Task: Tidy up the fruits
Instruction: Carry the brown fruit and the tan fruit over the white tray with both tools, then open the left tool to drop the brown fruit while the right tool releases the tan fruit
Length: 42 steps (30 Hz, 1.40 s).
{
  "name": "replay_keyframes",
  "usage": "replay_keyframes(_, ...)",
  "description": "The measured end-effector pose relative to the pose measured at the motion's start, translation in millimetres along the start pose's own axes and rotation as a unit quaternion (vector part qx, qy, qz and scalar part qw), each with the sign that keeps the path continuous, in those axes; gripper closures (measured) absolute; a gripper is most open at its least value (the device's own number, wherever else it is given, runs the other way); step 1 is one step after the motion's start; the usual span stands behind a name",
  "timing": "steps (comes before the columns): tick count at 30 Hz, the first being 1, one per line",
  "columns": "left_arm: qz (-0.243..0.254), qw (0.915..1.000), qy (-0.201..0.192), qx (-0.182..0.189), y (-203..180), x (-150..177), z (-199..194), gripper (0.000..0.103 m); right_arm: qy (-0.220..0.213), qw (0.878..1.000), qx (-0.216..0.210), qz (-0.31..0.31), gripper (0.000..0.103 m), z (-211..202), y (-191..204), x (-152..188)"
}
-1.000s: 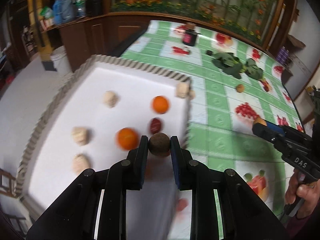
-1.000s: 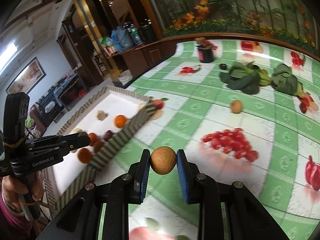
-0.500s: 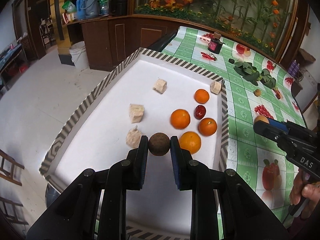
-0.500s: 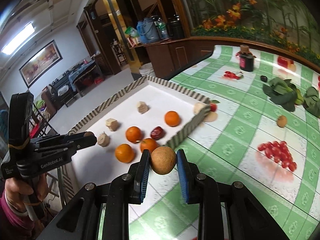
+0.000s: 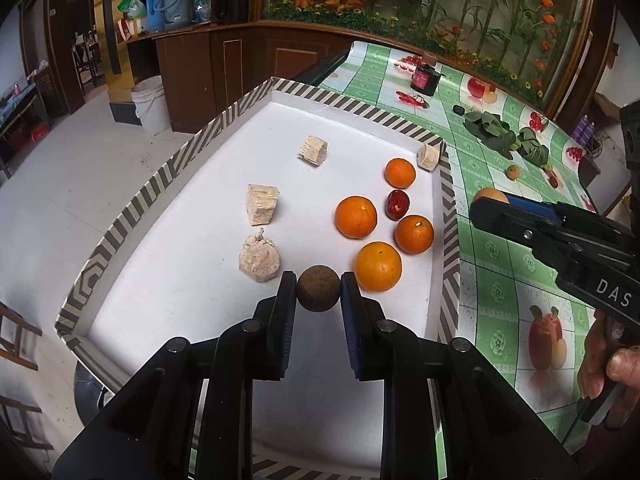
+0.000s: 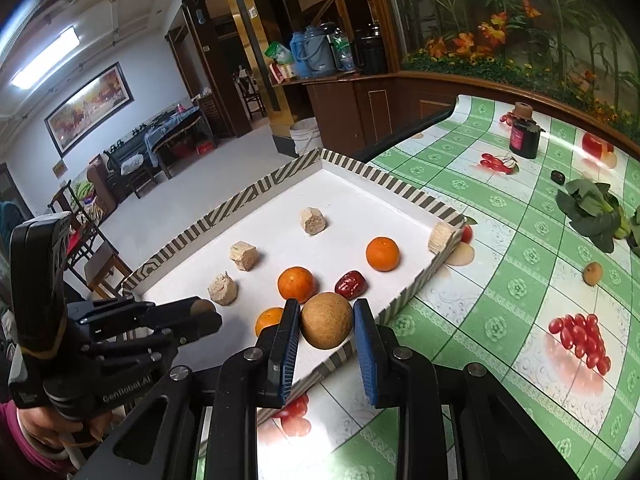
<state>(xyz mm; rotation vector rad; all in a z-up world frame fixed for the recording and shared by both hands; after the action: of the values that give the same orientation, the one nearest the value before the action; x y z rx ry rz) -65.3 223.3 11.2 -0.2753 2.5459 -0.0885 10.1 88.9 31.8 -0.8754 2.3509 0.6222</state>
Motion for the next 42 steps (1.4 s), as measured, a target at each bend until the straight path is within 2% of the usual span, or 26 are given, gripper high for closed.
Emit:
replay_keyframes(12,0.002,1.0000,0.009,0.002,0,-9,12,0.081,0.011,1.000,-0.001,-0.010,0.077,19,3,-11)
replay_keyframes(29,0.014,0.9990,0.040,-0.014,4,-31,41,0.081,0.050,0.998,-0.009,-0.027,0.077,87,-1,-49)
replay_keyframes(38,0.016,0.9979,0.061,-0.018,3,-31,50,0.081,0.077,0.997,-0.003,-0.016,0.077,113,-8,-49)
replay_keyframes(40,0.021,0.9976,0.062,-0.023,2,-30,50,0.081,0.072,0.997,-0.005,-0.017,0.076,113,-7,-49)
replay_keyframes(42,0.023,0.9975,0.061,-0.026,1,-29,50,0.077,0.074,0.997,-0.009,-0.014,0.073,113,-6,-49)
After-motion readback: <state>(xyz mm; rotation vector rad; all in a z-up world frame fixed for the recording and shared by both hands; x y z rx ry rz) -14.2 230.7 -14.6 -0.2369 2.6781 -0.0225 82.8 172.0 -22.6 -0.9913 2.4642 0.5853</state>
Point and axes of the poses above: each gripper's, at about its wrist camera, not at the fingertips, and z roughly the way its jaws point, y to its left, x to its underside, the point moved 5 cm from there along z, roughly the way its jaws point, and after that the axes turned 5 degrees about y, right-handed, at the moved point
